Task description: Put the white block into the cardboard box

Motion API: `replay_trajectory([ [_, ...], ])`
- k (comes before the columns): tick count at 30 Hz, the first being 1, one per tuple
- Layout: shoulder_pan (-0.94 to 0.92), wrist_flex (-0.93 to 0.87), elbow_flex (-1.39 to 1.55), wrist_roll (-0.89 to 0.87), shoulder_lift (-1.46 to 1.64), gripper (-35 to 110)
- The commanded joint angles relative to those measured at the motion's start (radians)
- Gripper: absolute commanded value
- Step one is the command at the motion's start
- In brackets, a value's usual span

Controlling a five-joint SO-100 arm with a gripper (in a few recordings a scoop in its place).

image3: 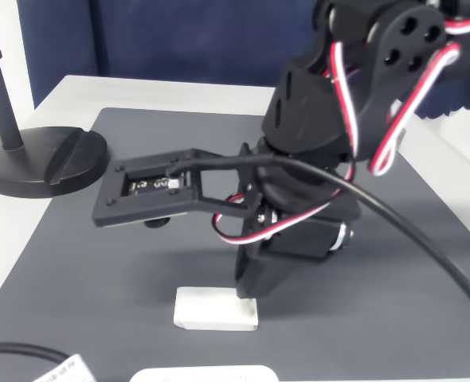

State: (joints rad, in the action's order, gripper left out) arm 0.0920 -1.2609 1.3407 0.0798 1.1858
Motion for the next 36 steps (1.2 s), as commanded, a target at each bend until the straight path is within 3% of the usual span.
replay_trajectory([
  [1,0.015,-0.023,-0.140,0.002,-0.017,-2],
  [16,0.008,-0.103,-0.245,-0.023,-0.080,-2],
  [23,-0.021,-0.218,-0.288,-0.158,-0.083,-2],
  [36,-0.031,-0.291,-0.354,-0.117,-0.129,-2],
])
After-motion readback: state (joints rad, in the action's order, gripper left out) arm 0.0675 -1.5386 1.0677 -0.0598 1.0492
